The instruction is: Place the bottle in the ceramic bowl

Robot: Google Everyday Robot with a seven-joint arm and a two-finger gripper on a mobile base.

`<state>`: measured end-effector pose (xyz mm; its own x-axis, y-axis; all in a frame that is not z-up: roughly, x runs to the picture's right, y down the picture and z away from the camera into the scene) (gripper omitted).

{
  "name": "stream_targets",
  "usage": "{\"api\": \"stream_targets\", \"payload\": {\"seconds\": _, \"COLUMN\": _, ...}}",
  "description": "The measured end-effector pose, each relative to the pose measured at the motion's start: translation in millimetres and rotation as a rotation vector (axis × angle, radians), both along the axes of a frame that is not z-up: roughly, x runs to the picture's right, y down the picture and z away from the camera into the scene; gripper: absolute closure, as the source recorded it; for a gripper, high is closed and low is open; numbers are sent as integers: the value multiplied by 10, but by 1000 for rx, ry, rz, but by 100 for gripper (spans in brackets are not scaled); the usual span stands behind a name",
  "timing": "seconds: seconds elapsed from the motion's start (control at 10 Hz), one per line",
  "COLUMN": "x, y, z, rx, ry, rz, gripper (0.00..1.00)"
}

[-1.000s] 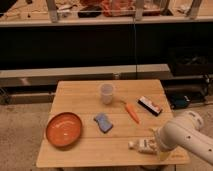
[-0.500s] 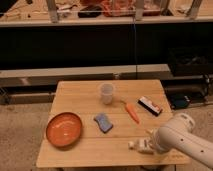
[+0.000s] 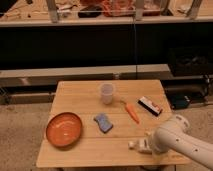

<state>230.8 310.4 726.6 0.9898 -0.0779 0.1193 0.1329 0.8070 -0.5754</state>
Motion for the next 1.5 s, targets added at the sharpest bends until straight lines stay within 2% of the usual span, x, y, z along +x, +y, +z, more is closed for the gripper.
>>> {"api": "stream_targets", "payload": {"seconds": 0.3, "x": 30, "y": 31, "z": 21, "rx": -12, "ry": 5, "rz": 7, "gripper": 20}}
{"api": "stream_targets", "payload": {"seconds": 0.6, "x": 44, "y": 134, "z": 162, "rx": -30, "ry": -2, "rz": 13, "gripper": 20}}
{"api": "stream_targets", "payload": {"seconds": 1.3, "x": 61, "y": 188, "z": 232, "rx": -56, "ry": -14, "rz": 22, "gripper": 20}}
{"api": "stream_targets", "payload": {"seconds": 1.4, "x": 67, "y": 198, "z": 236, "rx": -60, "ry": -16, "rz": 23, "gripper": 22}}
{"api": "stream_targets", "payload": {"seconds": 1.5, "x": 72, "y": 203, "z": 237, "rx": -64, "ry": -19, "rz": 23, "gripper": 28}}
